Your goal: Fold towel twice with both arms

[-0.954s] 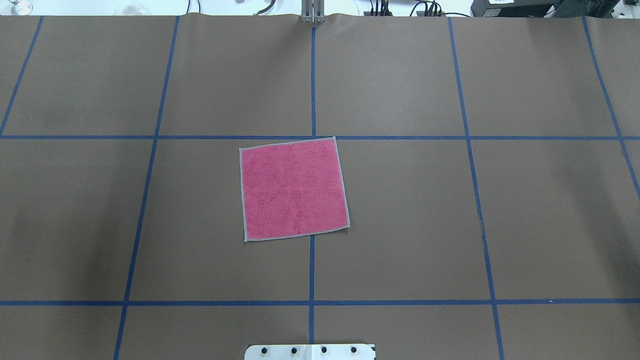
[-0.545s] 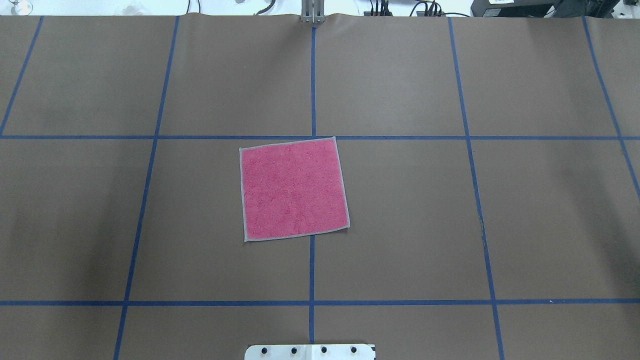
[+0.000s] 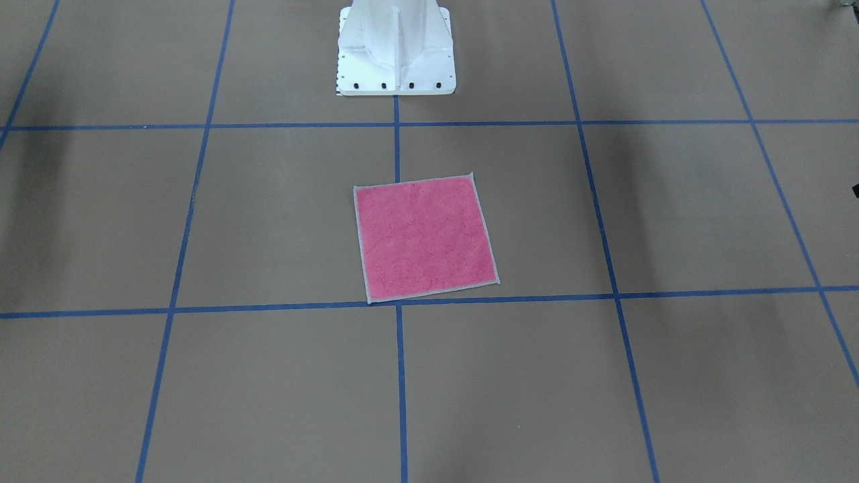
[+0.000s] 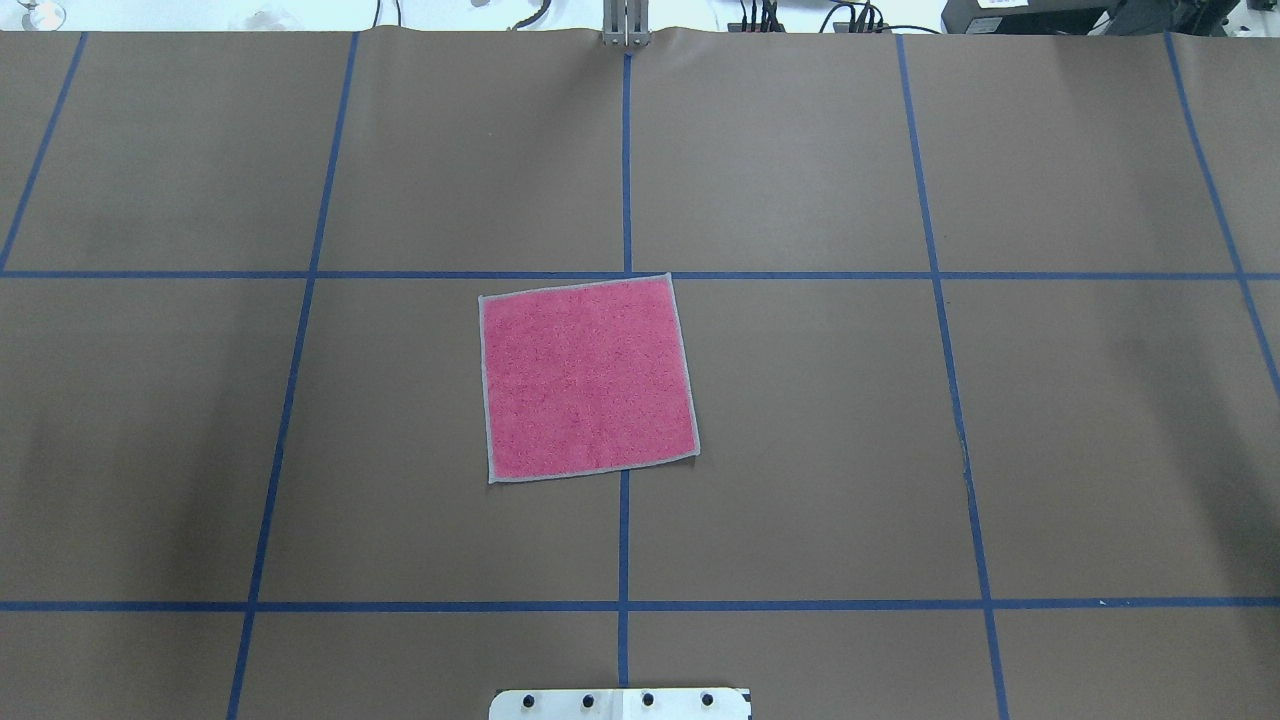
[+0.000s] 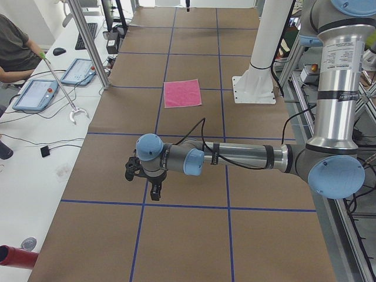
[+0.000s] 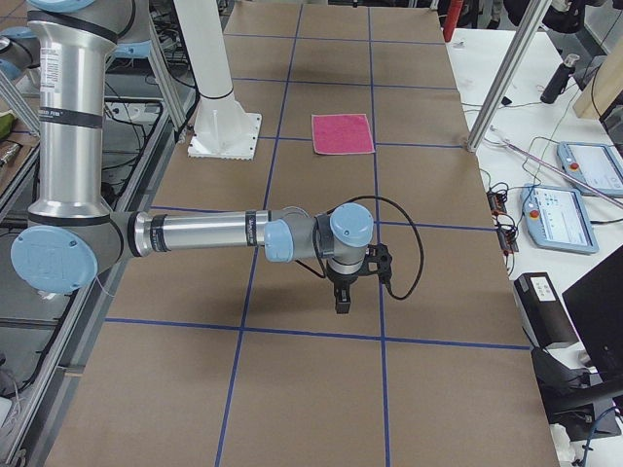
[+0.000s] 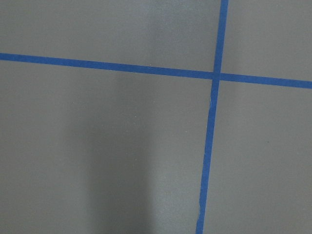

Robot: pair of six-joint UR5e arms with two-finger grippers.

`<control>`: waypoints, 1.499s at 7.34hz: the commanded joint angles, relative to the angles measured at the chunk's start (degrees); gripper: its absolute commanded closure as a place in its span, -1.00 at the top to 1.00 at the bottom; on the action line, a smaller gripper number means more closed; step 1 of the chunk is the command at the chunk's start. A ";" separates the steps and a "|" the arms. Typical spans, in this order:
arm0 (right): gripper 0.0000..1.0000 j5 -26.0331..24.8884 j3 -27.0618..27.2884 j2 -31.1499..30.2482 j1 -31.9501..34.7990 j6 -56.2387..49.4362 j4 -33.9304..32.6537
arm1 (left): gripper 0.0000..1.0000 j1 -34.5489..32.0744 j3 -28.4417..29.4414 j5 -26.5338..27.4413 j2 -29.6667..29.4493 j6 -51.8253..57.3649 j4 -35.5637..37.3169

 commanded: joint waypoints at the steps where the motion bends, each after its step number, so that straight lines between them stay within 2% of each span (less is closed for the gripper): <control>1: 1.00 0.67 -0.10 -0.10 -0.19 0.27 0.58 | 1.00 0.00 -0.16 -0.01 -0.04 -0.07 -0.02; 3: 1.00 1.64 -0.02 -0.10 -1.58 0.62 2.32 | 1.00 0.00 -0.15 0.17 0.05 -0.16 -0.02; 5: 1.00 4.34 0.59 0.86 -4.47 7.26 2.86 | 1.00 0.35 -0.25 -0.10 0.05 -0.34 -3.16; 6: 1.00 4.71 1.90 0.95 -7.80 12.35 5.91 | 1.00 0.35 -0.16 -0.18 0.23 -0.34 -3.53; 7: 1.00 4.46 1.92 1.04 -11.92 22.84 13.95 | 1.00 0.61 -0.16 -0.36 0.23 -0.43 -3.54; 8: 1.00 3.24 1.83 2.26 -17.27 36.35 22.21 | 1.00 0.70 0.19 -2.97 0.23 -4.08 -3.62; 9: 1.00 0.35 1.92 3.66 -21.68 47.19 28.38 | 1.00 0.96 -0.15 -3.08 0.23 -6.38 -5.54; 11: 1.00 -5.00 1.92 10.67 -30.72 64.96 30.38 | 1.00 1.23 0.11 -3.08 0.40 -9.81 -7.14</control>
